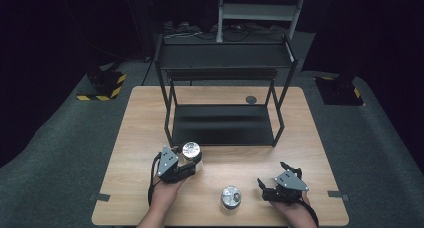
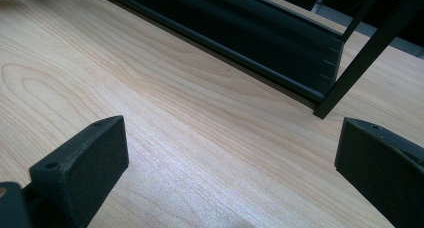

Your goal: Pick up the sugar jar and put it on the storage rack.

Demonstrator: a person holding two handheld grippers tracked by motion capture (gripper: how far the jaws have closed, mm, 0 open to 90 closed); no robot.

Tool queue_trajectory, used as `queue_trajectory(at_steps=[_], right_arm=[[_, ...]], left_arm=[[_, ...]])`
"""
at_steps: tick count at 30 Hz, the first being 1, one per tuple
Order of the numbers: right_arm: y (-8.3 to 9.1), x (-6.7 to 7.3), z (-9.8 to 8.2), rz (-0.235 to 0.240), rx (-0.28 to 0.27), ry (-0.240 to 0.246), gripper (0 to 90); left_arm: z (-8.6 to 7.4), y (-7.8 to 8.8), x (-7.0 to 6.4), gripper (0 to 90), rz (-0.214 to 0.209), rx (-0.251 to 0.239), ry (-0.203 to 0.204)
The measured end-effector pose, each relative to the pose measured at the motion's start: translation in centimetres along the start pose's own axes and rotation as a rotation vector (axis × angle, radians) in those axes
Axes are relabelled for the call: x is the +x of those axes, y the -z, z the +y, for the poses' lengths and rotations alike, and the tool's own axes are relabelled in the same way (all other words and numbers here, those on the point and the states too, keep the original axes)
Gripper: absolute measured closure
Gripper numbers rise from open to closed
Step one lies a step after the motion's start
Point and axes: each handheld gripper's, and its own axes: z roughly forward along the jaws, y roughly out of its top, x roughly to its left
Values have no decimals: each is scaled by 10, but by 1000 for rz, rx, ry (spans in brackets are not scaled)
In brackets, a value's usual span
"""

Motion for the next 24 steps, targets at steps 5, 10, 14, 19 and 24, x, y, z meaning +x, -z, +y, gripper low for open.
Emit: queue_trajectory(at_steps=[5,10,14,19,24], right_arm=[[0,0,0,1,1,0,0],[0,0,0,2,2,0,0],[0,0,0,3,1,-1,0],[0,-1,0,3,0,-1,0],[0,-1,0,4,0,0,0]], left_arm=[[12,2,-1,344,2,-9,-21],[20,1,-4,344,-6,-24,-34],[26,0,-6,344,-11,-37,-38],[36,-3,-8,344,-16,-58,-41],[49,-6,-9,344,-20,-71,-52]])
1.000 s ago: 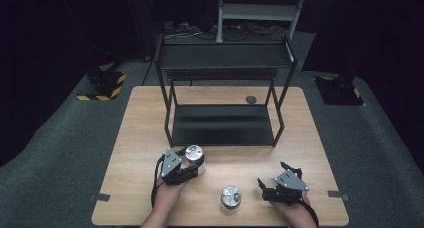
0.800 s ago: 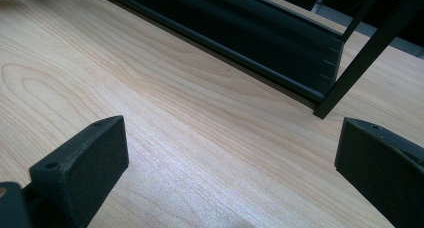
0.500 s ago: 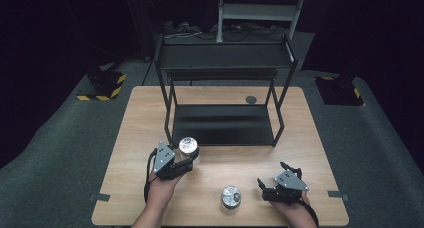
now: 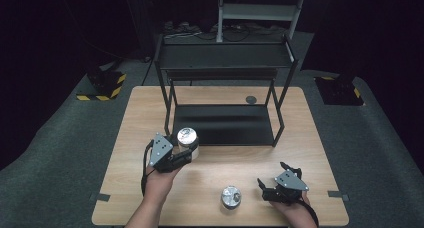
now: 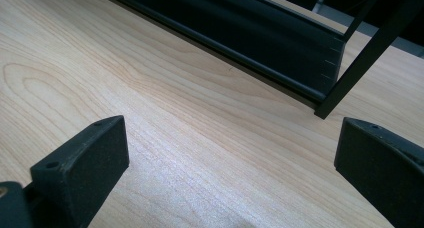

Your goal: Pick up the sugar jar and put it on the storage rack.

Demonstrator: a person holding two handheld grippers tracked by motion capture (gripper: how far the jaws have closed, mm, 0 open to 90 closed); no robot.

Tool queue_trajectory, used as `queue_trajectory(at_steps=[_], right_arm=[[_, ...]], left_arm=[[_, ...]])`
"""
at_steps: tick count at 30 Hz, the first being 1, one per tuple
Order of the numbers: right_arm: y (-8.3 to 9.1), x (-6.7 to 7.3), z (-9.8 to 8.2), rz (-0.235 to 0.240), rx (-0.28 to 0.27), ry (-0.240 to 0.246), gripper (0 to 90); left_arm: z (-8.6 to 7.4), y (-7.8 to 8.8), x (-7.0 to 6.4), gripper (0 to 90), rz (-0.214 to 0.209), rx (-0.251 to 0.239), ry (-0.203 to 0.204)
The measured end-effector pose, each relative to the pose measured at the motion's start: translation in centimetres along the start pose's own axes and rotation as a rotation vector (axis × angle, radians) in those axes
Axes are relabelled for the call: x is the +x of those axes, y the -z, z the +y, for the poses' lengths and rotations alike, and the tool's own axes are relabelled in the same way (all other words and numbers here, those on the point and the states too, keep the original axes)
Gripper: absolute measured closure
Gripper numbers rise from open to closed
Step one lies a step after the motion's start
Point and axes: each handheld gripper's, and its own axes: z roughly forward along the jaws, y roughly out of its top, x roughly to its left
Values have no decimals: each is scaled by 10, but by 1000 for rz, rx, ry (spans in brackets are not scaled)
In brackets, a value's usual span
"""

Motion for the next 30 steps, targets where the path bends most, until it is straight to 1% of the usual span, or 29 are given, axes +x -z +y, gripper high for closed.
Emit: queue_trajectory(at_steps=[3,7,9,10,22,24,26,30], right_arm=[[0,0,0,1,0,-1,0],[0,-1,0,2,-1,-2,0],[0,-1,0,2,-2,-3,0],[0,-1,0,2,-2,-3,0],[0,0,0,0,1,-3,3],[0,0,1,-1,3,-4,3],[0,0,1,-2,7,-5,4],[-1,-1,3,2,18,-2,12]], left_arm=[[9,-4,-1,344,3,-13,-7],[15,-6,-1,344,4,-22,-6],[22,-8,0,344,2,-26,-11],[22,-8,0,344,2,-26,-11],[46,-18,-3,344,-2,-56,-41],[51,-21,-4,344,-5,-66,-35],[53,-22,-4,344,-6,-70,-31],[59,-27,-5,344,-4,-80,-37]])
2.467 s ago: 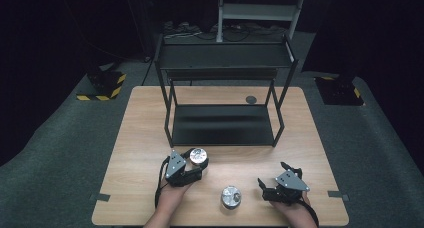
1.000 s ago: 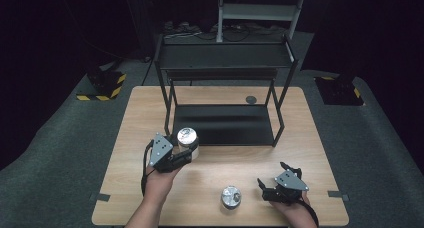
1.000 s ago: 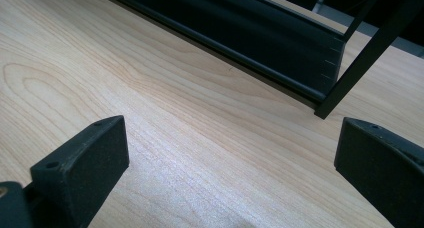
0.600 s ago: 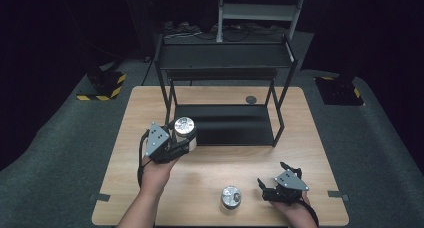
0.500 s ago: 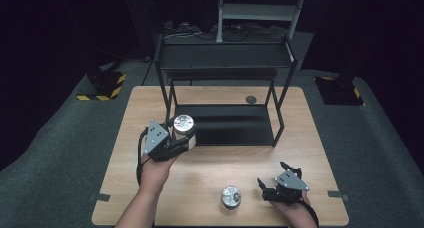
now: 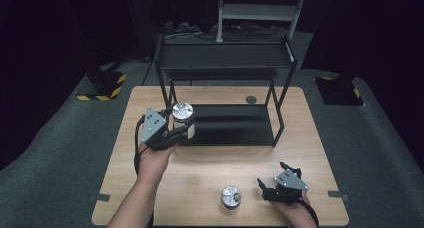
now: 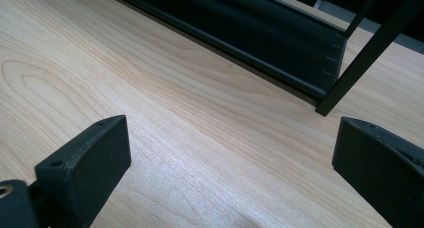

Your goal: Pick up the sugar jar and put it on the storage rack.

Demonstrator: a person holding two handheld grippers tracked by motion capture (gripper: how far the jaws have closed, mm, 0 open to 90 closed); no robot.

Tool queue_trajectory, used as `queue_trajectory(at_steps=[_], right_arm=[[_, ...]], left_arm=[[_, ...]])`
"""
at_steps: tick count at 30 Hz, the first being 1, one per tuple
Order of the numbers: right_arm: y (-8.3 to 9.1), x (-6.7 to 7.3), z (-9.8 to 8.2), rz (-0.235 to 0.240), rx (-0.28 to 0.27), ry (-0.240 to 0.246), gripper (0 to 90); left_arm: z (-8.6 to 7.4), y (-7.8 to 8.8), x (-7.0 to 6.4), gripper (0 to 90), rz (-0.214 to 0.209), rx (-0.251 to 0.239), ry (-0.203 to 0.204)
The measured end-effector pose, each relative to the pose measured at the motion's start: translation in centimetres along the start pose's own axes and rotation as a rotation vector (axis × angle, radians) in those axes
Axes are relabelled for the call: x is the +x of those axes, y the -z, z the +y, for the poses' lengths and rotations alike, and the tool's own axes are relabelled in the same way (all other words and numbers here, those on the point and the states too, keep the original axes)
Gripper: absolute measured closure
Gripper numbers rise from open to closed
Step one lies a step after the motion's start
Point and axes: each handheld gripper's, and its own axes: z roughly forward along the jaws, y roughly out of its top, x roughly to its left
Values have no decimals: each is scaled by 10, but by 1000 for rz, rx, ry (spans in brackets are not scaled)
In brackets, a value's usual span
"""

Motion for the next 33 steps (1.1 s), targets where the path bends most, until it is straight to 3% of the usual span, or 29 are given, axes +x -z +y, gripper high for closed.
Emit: queue_trajectory(at_steps=[5,11,33], right_arm=[[0,-1,2,4,14,1,20],[1,-3,2,11,16,-6,20],[2,-4,0,11,9,-14,20]], left_arm=[[7,-6,0,344,-1,-6,-2],[15,-14,2,344,3,-29,28],[56,-49,-3,344,4,-83,-6]])
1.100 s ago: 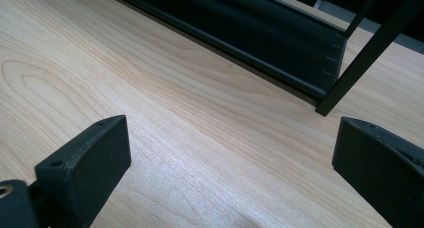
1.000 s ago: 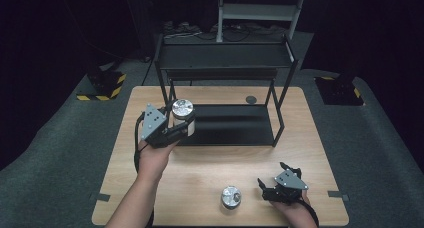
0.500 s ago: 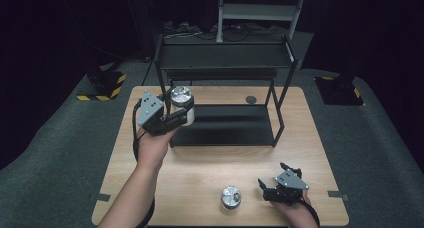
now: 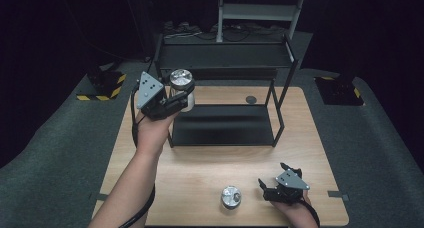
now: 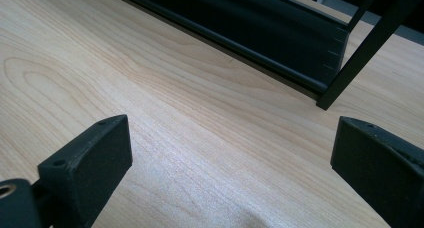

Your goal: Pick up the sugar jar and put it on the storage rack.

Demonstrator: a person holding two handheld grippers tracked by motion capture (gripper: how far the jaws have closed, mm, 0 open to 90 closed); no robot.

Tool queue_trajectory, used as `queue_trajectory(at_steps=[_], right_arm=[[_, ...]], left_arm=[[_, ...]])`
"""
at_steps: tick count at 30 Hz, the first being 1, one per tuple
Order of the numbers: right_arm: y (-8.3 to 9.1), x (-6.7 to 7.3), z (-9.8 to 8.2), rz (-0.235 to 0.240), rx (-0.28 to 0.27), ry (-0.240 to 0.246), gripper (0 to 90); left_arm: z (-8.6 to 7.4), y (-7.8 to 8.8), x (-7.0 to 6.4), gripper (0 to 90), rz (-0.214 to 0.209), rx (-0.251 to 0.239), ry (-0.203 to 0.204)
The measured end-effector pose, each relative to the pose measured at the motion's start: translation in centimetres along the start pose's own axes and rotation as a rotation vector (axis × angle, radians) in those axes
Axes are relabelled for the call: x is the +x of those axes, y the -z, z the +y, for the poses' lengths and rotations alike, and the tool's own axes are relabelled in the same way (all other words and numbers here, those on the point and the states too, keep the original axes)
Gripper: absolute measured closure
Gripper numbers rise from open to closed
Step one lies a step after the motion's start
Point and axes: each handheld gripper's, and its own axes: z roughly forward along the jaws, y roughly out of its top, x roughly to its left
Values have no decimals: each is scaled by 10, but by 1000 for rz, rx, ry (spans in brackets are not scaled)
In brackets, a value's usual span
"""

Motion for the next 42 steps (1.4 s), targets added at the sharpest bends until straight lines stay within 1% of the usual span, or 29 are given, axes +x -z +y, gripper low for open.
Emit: queue_trajectory(at_steps=[6,9,14,16,21,24,28,29,33,34,41,42], right_arm=[[0,-1,0,2,-1,-5,20],[0,-1,-1,2,-3,-9,20],[1,-1,-1,2,-7,-11,20],[1,-1,-2,2,-8,-13,20],[1,-2,-2,4,-8,-15,20],[1,-2,-1,4,-7,-16,20],[1,-2,-2,5,-9,-18,20],[1,-2,-2,5,-10,-21,20],[1,-2,-2,6,-10,-18,20],[1,-2,-2,6,-10,-18,20],[1,-3,-2,5,-10,-22,20],[1,-2,-2,5,-8,-21,20]], left_arm=[[9,-13,-4,343,0,-16,-7],[13,-18,-5,344,-4,-16,-15],[18,-27,-7,343,-9,-24,-11],[19,-30,-8,344,-6,-28,-10],[25,-39,-8,344,0,-35,-20],[26,-45,-9,344,5,-46,-11],[29,-53,-10,344,2,-52,-27],[29,-53,-10,344,2,-52,-27],[31,-64,-12,344,6,-54,-39],[31,-64,-12,344,6,-54,-39],[33,-79,-15,344,16,-58,-41],[32,-81,-15,344,18,-59,-36]])
